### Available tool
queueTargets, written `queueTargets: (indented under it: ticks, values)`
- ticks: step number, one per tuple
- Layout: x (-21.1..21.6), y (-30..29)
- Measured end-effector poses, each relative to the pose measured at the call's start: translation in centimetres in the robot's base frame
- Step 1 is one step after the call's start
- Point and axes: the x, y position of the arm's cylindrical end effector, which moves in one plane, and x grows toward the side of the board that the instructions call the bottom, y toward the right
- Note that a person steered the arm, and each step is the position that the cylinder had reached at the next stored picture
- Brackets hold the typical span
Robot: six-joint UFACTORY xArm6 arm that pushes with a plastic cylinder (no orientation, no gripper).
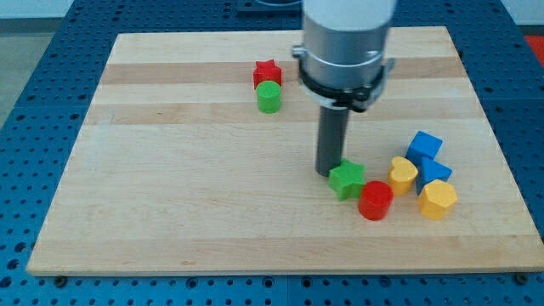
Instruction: Separate the red star and the green circle
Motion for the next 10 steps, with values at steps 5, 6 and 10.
queueTargets:
  ticks: [5, 6, 10]
  values:
    - [-0.9, -9.6]
    - [-0.6, -9.8]
    - [-19.0, -16.0]
